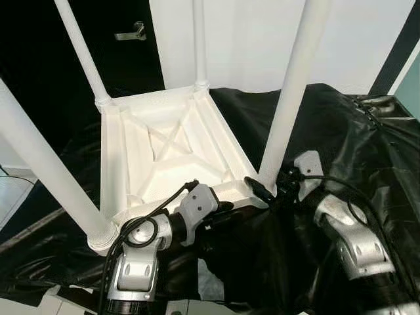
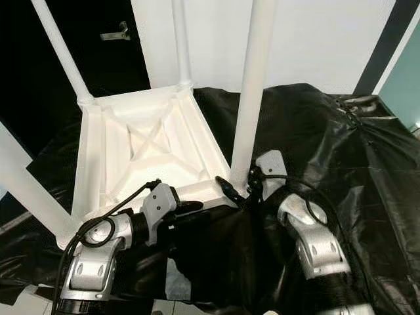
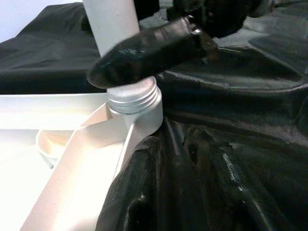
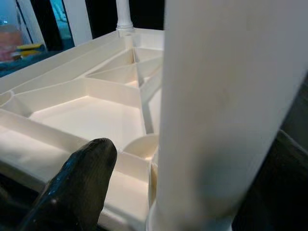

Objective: Building children table

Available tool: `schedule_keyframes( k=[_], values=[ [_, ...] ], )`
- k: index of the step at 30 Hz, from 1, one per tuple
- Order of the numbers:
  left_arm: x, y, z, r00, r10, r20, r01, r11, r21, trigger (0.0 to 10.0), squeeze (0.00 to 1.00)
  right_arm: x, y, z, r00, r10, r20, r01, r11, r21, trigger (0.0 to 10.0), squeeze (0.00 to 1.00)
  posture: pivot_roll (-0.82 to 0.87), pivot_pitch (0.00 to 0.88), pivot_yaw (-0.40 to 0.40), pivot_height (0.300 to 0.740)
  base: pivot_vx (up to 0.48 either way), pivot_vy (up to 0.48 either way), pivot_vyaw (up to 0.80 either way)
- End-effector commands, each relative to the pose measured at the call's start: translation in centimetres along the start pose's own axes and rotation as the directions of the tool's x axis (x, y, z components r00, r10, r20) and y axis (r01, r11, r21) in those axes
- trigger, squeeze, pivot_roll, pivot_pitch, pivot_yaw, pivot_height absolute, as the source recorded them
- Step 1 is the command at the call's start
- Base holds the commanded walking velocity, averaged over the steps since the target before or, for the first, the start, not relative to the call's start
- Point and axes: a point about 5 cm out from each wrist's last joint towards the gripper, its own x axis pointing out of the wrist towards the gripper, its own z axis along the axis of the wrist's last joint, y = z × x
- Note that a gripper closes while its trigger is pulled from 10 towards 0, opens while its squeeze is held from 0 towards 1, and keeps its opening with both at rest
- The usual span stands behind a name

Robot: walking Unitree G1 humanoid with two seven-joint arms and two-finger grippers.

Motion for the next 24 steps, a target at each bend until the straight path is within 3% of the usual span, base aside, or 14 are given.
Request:
schedule_keyframes(
  k=[1, 2, 11, 19, 20, 24],
  values=[
    [0.0, 1.1, -0.2, 0.975, 0.22, -0.009, -0.22, 0.975, -0.002, 10.0, 0.0, 0.2, -0.1, -0.5, 0.999, 0.035, -0.018, -0.036, 0.999, -0.005, 7.4, 0.0, 0.05, 0.0, 0.007, 0.74, 0.0, 0.0, 0.0],
    [0.0, 1.1, -0.2, 0.975, 0.222, -0.009, -0.222, 0.975, 0.0, 10.0, 0.0, 0.3, -0.1, -0.7, 0.998, 0.05, -0.031, -0.05, 0.999, -0.012, 0.4, 0.0, 0.05, 0.0, 0.004, 0.74, 0.0, 0.0, 0.0],
    [-0.1, 0.9, -0.3, 0.974, 0.225, -0.01, -0.225, 0.974, -0.002, 10.0, 0.0, -0.3, 0.1, -1.5, 0.995, 0.088, -0.051, -0.088, 0.996, 0.012, 0.0, 0.0, 0.05, 0.0, 0.001, 0.74, 0.0, 0.0, 0.0],
    [0.2, 0.7, -0.2, 0.977, 0.215, -0.007, -0.215, 0.977, -0.004, 10.0, 0.0, -0.7, -0.1, -1.9, 0.998, 0.034, -0.056, -0.032, 0.999, 0.036, 0.0, 0.0, 0.04, 0.0, 0.003, 0.74, 0.0, 0.0, 0.0],
    [0.2, 0.7, -0.2, 0.977, 0.212, -0.006, -0.212, 0.977, -0.004, 10.0, 0.0, -0.8, 0.0, -2.1, 0.997, -0.024, -0.074, 0.026, 0.999, 0.028, 10.0, 0.0, 0.03, 0.0, 0.004, 0.74, 0.0, 0.0, 0.0],
    [0.4, 0.7, -0.2, 0.979, 0.206, -0.005, -0.206, 0.979, -0.005, 10.0, 0.0, -0.6, 0.7, -2.2, 0.986, -0.146, -0.085, 0.15, 0.988, 0.041, 10.0, 0.0, 0.03, 0.0, 0.002, 0.74, 0.0, 0.0, 0.0]
  ],
)
